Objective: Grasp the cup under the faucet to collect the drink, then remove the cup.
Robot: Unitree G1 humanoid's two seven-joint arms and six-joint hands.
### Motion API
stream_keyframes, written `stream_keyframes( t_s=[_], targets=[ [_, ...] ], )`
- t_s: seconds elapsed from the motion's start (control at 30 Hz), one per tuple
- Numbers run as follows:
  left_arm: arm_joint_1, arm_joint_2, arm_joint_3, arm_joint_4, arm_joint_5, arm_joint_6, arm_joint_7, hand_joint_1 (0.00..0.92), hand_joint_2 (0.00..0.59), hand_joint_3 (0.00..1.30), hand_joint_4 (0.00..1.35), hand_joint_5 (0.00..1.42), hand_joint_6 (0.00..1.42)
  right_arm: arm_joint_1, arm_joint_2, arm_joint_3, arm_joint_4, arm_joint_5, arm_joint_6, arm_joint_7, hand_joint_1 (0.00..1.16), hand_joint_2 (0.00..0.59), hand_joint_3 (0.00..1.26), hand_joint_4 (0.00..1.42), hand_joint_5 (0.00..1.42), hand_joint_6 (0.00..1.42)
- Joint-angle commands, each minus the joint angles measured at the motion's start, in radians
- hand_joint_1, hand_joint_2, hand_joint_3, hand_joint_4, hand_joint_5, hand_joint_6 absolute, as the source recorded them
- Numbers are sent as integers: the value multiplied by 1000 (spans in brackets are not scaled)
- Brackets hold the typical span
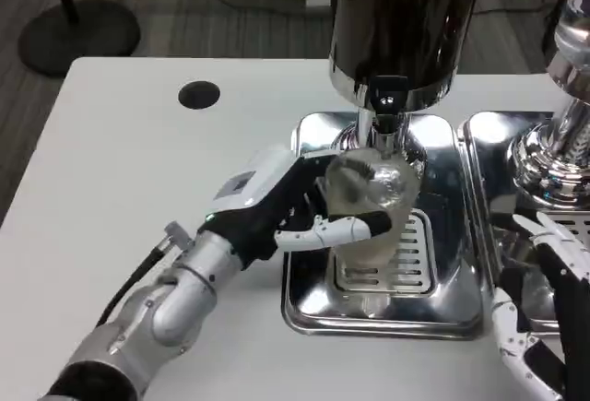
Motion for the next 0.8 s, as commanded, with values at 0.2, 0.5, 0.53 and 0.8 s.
stream_keyframes(
  t_s=[0.2,0.5,0.53,0.8],
  targets=[
    [-54,-38,-58,48,54,44,11,221,181,403,497,752,880,9,-12,-25,1,30,-33,2,480,586,295,174,159,324],
    [-44,-13,-107,4,93,102,41,154,134,308,346,507,560,9,-9,-31,21,43,-50,0,479,586,295,174,159,323],
    [-41,-8,-107,-5,93,105,43,141,126,296,329,477,519,8,-8,-30,22,42,-51,0,479,586,295,174,159,323],
    [3,29,-87,-88,92,107,59,71,83,260,241,378,407,5,0,-27,28,37,-58,-4,478,586,295,174,159,332]
  ],
)
